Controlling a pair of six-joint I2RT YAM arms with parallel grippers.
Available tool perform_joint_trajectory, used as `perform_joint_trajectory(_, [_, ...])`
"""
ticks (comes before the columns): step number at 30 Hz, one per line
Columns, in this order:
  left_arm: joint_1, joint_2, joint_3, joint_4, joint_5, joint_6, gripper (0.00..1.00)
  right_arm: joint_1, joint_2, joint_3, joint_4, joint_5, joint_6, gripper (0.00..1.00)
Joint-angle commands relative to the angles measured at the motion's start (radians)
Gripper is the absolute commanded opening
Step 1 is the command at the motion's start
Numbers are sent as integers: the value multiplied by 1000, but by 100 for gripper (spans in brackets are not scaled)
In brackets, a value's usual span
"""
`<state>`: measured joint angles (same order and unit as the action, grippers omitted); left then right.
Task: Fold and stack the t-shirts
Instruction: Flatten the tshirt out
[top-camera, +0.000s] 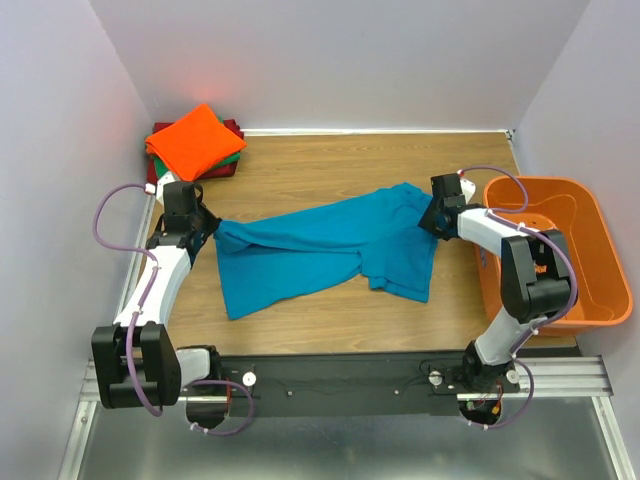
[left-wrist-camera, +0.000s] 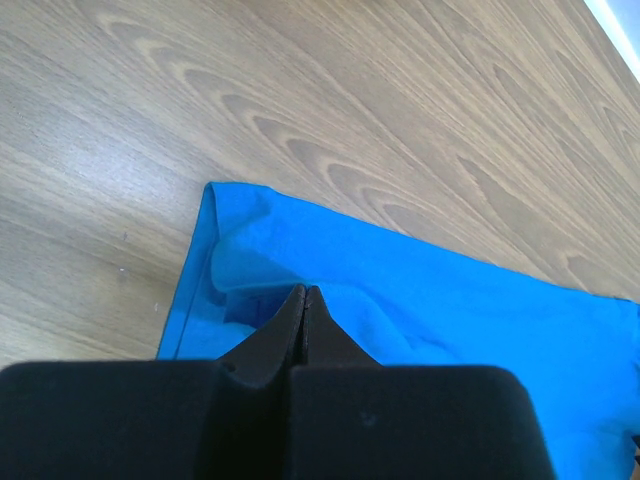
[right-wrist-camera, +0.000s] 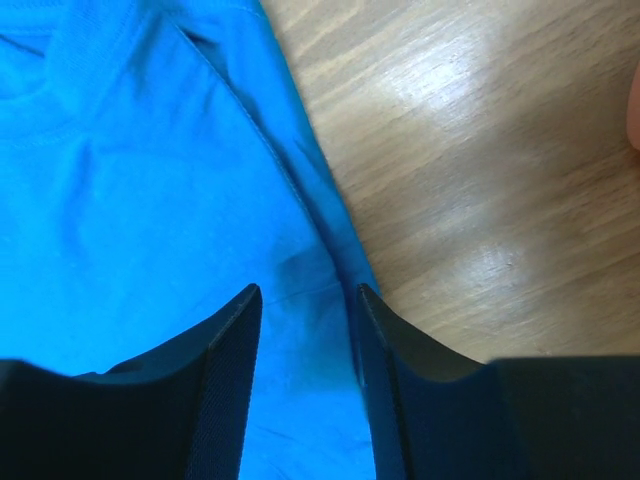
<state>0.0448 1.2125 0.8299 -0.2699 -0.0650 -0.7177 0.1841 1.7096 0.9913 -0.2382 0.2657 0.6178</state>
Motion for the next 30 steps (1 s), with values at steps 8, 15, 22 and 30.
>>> perform_joint_trajectory(8, [6, 7, 17, 23, 27, 20, 0, 0, 28, -3, 33, 21, 19, 45])
perform_joint_trajectory(15, [6, 7, 12, 28, 30, 18, 0, 2, 25, -11, 34, 24, 23, 43])
perform_joint_trajectory(22, [6, 7, 12, 29, 31, 17, 0, 2, 30, -25, 36, 20, 26, 43])
perform_joint_trajectory(30, [6, 2, 9, 31, 34, 15, 0, 2, 25, -37, 39, 15, 30, 43])
